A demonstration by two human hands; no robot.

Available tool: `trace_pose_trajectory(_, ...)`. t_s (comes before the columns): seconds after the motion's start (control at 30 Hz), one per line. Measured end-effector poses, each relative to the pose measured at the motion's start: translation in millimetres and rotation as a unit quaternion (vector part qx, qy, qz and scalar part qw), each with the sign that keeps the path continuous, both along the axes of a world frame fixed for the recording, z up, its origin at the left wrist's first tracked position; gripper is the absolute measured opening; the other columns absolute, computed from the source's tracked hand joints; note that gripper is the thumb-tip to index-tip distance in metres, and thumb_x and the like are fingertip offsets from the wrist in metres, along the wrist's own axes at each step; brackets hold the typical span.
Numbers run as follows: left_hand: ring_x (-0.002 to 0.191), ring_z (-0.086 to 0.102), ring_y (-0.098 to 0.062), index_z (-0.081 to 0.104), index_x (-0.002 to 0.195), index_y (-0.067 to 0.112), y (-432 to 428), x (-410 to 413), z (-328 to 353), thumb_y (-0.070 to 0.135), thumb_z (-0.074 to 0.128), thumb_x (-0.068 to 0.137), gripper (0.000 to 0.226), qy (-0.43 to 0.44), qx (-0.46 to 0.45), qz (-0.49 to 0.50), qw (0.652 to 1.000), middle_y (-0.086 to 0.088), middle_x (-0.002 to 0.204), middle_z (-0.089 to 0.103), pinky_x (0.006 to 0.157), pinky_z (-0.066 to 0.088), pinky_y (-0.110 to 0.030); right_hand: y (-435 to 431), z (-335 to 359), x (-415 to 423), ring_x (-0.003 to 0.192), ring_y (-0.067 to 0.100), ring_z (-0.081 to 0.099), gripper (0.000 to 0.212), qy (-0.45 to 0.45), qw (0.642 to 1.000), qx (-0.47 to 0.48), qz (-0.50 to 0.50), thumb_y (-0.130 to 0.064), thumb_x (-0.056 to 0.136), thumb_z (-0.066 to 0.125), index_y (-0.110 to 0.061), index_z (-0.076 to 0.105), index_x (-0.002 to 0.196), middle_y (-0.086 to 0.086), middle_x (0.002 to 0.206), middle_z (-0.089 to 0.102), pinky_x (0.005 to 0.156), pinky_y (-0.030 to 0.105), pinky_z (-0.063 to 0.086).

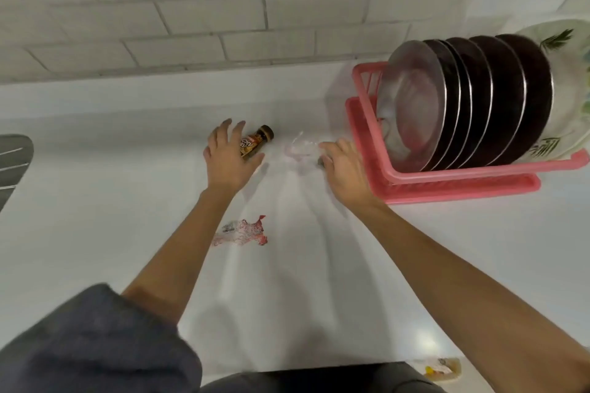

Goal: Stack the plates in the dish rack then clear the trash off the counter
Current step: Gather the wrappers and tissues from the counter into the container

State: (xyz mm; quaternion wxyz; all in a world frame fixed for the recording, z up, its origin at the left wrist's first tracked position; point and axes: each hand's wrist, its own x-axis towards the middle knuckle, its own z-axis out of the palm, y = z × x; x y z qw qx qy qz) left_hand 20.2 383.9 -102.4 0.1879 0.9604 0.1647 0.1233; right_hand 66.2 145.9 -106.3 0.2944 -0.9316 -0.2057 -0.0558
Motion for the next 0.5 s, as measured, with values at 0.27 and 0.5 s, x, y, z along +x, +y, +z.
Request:
trace_pose_trajectory(0.27,0.083,0.062,-0.025,0.059,0.115,0.011,30.3,1.0,-4.3,0.026,0.07,0.077,0.041,0.149,-0.232,0.087,0.957,-0.008,0.095,0.065,0.068,0.049,-0.03,-8.2,-46.3,11.4,0.12,0.029,0.043,0.02,0.025,0.995,-0.101,0.0,-0.021,0.095,0.049,-0.015,0.061,0.11,0.008,0.129,0.045,0.102,0.038,0.037)
trace_pose_trajectory(0.5,0.093,0.058,0.003,0.064,0.108,0.019,2.3,-125.3,4.0,0.048,0.081,0.057,0.062,0.211,-0.27,-0.109,0.933,0.004,0.111,0.067,0.081,0.048,-0.021,-18.1,-58.1,-5.1,0.101,0.023,0.047,0.019,-0.012,0.998,-0.051,0.031,-0.009,0.089,0.055,-0.016,0.063,0.105,0.003,0.109,0.053,0.085,0.032,0.038)
